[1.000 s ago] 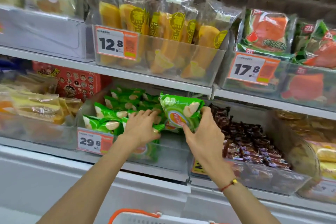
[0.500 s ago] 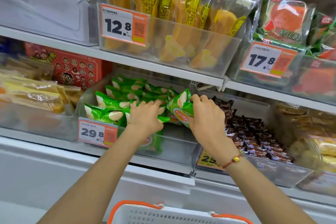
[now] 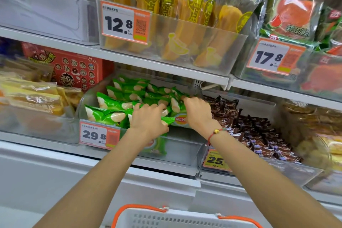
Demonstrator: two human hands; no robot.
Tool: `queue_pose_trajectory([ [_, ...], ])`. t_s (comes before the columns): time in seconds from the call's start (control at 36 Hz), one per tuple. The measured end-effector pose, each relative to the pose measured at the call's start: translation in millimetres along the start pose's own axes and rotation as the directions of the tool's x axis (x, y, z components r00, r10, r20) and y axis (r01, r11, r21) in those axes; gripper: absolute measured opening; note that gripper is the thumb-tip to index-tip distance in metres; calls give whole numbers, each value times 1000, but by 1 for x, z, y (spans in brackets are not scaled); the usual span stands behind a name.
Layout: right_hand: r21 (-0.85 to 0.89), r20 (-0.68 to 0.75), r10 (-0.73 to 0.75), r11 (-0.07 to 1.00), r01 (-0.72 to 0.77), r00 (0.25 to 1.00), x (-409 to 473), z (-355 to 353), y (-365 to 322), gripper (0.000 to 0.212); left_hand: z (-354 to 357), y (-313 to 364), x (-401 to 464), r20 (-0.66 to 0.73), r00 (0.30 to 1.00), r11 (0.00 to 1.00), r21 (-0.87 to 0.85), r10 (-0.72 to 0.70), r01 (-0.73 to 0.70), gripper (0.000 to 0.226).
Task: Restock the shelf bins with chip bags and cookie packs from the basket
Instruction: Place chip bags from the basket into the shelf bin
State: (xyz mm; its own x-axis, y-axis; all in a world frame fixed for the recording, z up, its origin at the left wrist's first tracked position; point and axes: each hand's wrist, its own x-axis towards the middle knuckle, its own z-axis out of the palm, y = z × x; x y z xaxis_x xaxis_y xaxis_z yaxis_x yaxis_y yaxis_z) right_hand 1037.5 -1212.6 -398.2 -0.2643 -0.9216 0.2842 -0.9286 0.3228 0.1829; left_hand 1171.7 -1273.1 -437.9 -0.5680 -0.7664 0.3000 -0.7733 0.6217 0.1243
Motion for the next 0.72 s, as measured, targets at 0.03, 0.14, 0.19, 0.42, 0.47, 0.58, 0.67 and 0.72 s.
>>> queue_pose_trajectory([
  [0.03, -7, -12, -14, 1000, 14, 1000, 0, 3, 3, 43, 0, 1, 0, 6, 1000, 1000, -3, 2, -2, 66],
  [0.14, 14, -95, -22, 1000, 23, 995, -5, 13, 5, 55, 2, 0, 1, 2, 1000, 1000, -2, 12, -12, 68],
  [0.19, 9, -116, -18, 1000, 19, 993, -5, 16, 4, 50, 4, 0, 0, -2, 1000, 1000, -3, 19, -19, 68],
  [0.42, 70, 67, 0, 998, -5, 998, 14, 26, 0, 43, -6, -3, -7, 50, 996, 997, 7, 70, -71, 81],
  [0.47, 53, 70, 3, 999, -6, 998, 18, 30, -1, 40, -11, -4, -6, 85, 994, 998, -15, 68, -67, 78],
  [0.58, 57, 99, -19, 998, 13, 995, 24, 31, 3, 43, -16, 0, -2, 155, 987, 999, -20, 53, -51, 71],
  [0.67, 71, 163, -72, 996, 61, 984, 26, 27, 7, 50, -16, 1, -1, 192, 980, 998, -48, 46, -37, 72],
  [0.72, 103, 208, -121, 989, 101, 971, 22, 23, 12, 55, -16, 1, -3, 193, 980, 997, -74, 52, -38, 74],
])
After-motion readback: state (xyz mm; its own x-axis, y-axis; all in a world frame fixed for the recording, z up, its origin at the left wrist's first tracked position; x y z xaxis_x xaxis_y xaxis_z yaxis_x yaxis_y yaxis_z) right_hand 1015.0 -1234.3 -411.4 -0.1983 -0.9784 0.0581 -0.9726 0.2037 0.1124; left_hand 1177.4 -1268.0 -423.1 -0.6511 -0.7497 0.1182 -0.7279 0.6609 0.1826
